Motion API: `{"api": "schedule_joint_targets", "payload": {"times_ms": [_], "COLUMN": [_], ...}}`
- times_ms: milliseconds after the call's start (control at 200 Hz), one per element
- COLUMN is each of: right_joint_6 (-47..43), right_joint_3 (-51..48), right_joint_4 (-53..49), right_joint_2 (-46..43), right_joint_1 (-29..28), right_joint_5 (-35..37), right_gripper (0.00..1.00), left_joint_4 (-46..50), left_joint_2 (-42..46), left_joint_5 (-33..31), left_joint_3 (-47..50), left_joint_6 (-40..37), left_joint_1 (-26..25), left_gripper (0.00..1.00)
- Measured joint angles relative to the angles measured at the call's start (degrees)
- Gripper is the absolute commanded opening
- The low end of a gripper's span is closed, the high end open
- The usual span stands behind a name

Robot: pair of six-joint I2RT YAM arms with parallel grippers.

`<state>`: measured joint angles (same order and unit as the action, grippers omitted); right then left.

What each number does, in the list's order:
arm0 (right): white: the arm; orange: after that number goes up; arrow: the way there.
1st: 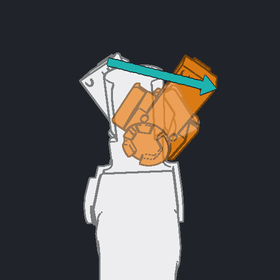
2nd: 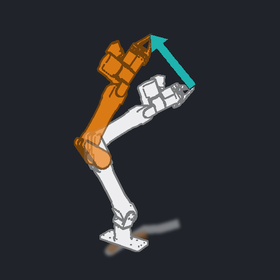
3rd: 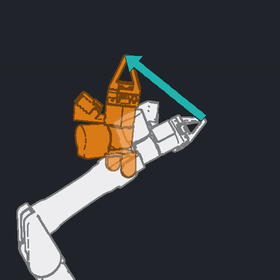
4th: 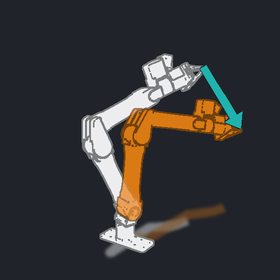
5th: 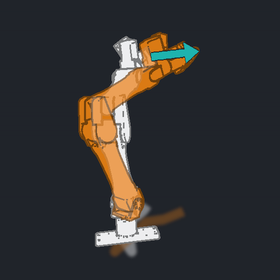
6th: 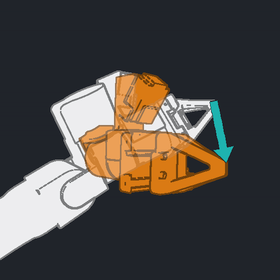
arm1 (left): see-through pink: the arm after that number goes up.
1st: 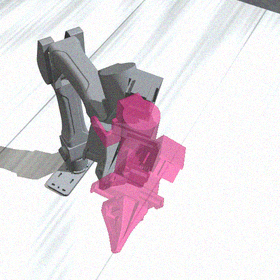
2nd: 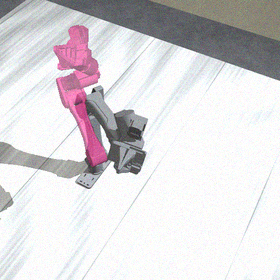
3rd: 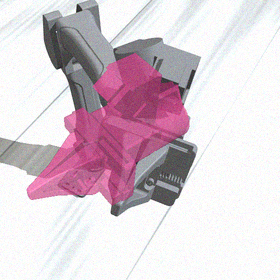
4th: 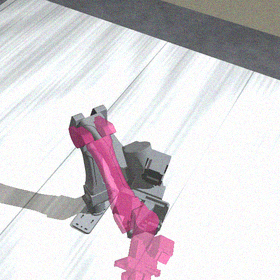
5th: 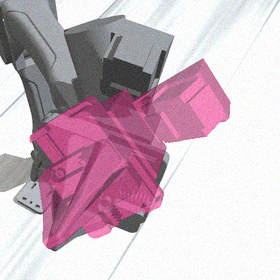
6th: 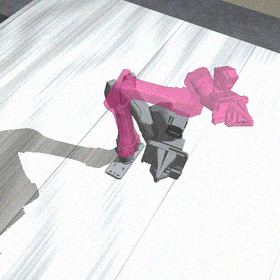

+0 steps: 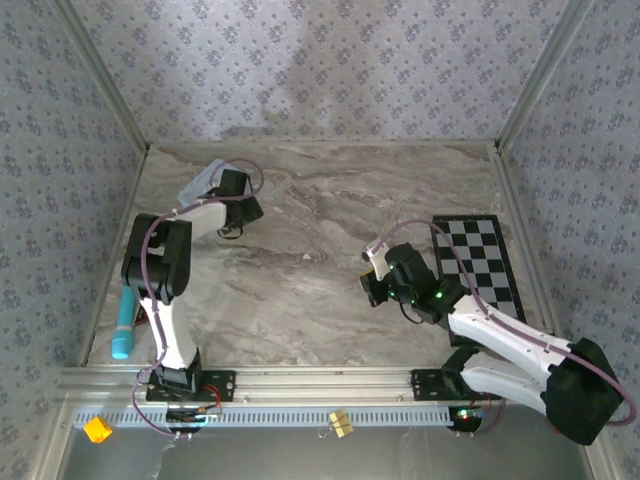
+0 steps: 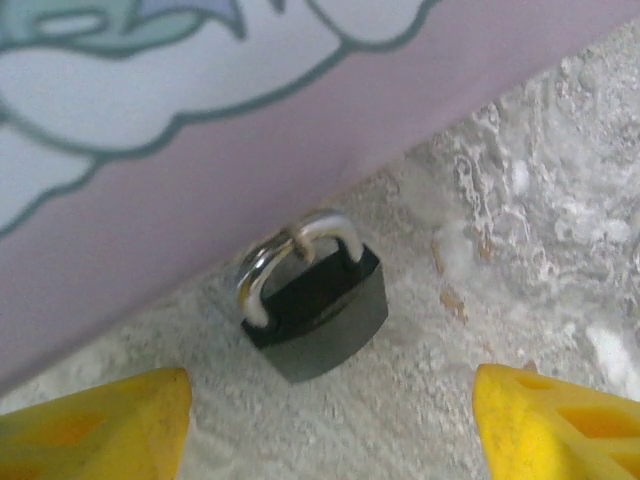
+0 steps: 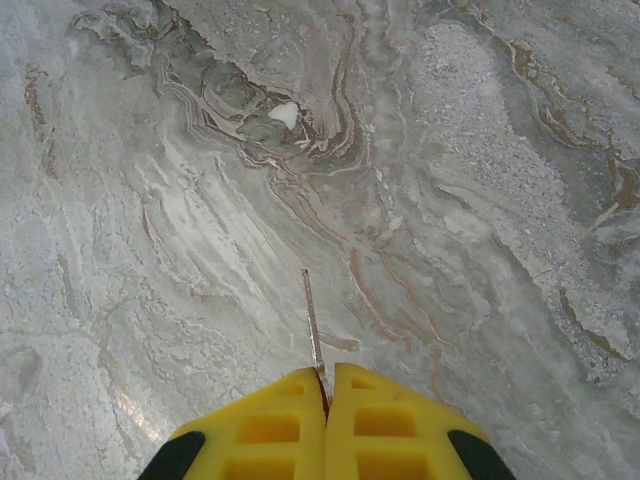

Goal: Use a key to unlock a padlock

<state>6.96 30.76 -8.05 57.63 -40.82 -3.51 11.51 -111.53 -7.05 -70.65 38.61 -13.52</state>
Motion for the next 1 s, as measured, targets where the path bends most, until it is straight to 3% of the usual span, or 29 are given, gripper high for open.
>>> {"api": "schedule_joint_targets", "payload": {"times_ms": [155, 385, 660, 775, 1004], "right_joint_6": [0.0, 0.0, -0.02, -0.02, -0.17], "right_joint_3": [-0.22, -0.59, -0.63, -0.63, -0.72], "right_joint_4": [0.74, 1.25, 2.16, 2.32, 2.32], "right_joint_2": [-0.02, -0.11, -0.11, -0.11, -0.11], "right_joint_1": [0.0, 0.0, 0.0, 0.0, 0.0], "right_joint_5": [-0.39, -0.83, -1.88, -1.9, -2.1], "right_gripper": [0.0, 0.0, 0.0, 0.0, 0.0], "left_joint_4": [-0.83, -2.32, -21.31, -27.8, -35.71], "left_joint_2": [-1.81, -3.04, -0.85, -0.39, -0.46], "left_joint_5": [0.57, 0.59, 0.31, 0.11, 1.73], "left_joint_3": [-1.53, -2.84, 8.09, 11.61, 14.73], "left_joint_6": [-0.17, -1.73, -3.5, -3.37, -0.59], "left_joint_1": [1.07, 2.03, 3.04, 3.04, 4.22], "left_gripper": [0.71, 0.6, 0.57, 0.6, 0.53]}}
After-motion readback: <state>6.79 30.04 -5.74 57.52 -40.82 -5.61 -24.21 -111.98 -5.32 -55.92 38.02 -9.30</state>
